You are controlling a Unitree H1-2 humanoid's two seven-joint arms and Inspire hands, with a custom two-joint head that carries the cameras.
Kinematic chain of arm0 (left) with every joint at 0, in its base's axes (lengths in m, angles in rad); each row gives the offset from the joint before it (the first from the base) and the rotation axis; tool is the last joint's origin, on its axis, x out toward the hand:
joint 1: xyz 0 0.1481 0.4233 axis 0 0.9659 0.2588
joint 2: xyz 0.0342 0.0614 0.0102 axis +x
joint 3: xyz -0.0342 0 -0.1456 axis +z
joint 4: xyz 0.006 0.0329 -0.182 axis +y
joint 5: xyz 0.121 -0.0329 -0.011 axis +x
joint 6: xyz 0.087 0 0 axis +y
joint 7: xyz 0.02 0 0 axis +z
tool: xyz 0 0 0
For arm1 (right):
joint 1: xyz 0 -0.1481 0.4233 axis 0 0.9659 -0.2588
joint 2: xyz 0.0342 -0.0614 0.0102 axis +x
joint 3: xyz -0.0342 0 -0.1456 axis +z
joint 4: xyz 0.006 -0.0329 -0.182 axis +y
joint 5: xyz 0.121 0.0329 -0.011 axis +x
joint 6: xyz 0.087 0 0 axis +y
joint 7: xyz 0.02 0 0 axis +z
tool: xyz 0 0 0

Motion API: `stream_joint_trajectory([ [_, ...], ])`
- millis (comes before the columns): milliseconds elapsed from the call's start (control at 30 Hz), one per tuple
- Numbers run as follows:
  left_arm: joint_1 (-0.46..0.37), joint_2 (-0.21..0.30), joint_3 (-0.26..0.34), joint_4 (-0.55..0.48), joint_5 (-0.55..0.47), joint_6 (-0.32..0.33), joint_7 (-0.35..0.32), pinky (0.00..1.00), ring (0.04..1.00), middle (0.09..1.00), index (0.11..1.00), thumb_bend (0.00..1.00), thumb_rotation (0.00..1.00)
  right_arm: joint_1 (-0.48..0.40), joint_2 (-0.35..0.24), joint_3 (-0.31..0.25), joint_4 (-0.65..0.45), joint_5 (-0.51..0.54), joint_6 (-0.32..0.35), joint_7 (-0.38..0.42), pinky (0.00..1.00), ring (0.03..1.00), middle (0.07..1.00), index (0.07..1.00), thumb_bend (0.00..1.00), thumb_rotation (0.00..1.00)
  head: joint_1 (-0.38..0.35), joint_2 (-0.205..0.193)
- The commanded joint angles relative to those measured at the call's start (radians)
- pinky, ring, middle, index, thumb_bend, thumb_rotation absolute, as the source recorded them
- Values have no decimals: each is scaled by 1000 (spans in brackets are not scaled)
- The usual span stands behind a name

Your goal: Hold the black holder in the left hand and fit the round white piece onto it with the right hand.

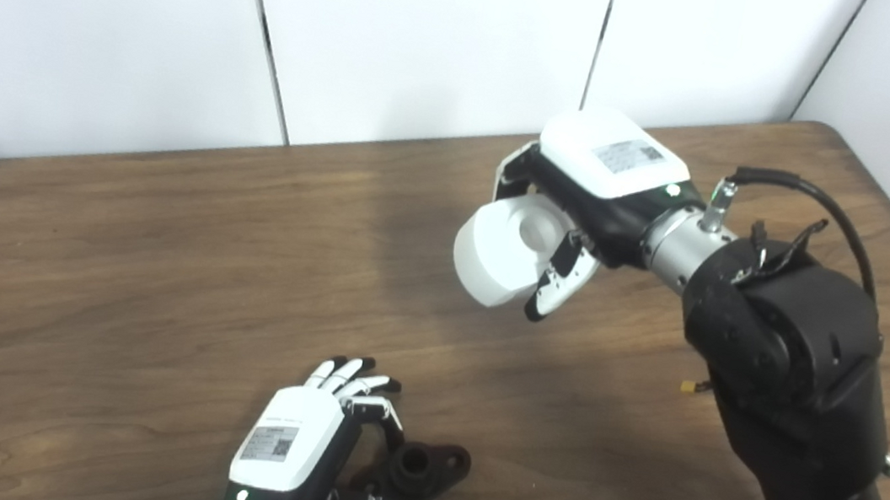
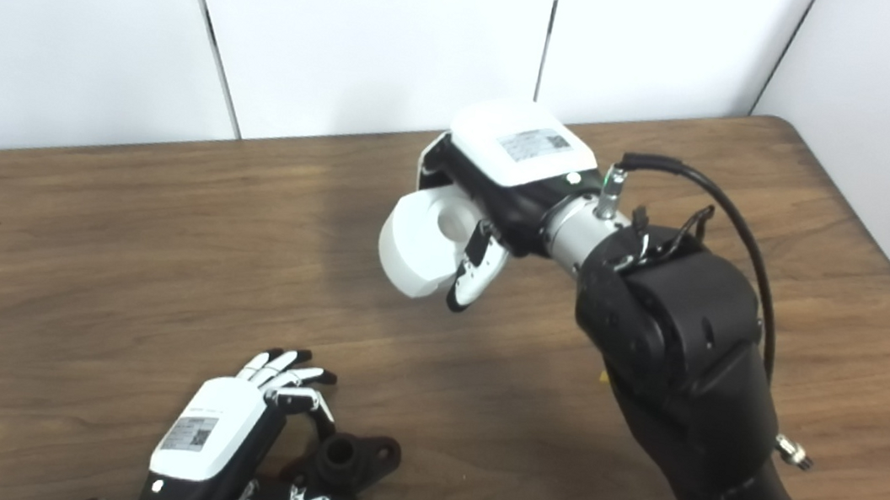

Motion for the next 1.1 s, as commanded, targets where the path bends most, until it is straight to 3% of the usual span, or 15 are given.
stream_joint_trajectory([
  [0,-4,-3,-20,30,42,17,-44,968,927,823,488,515,58,-63,-24,11,-47,1,45,105,905,653,472,500,530,0,0,6],
  [267,-13,-16,-23,17,44,33,-60,964,925,822,487,516,56,-71,-22,59,-83,28,50,105,856,626,464,508,529,0,14,41],
  [433,-23,-25,-27,-6,55,56,-94,961,927,825,488,515,57,-69,-21,68,-91,50,50,105,896,645,461,507,529,0,15,74],
  [700,-38,-30,-26,-33,77,71,-142,954,920,820,489,515,58,-79,-63,84,-90,108,50,105,894,628,465,503,530,0,17,119],
  [1067,-45,-40,-26,-54,90,85,-173,944,921,820,489,515,59,-88,-127,100,-85,199,50,105,929,635,475,493,531,0,31,148],
])
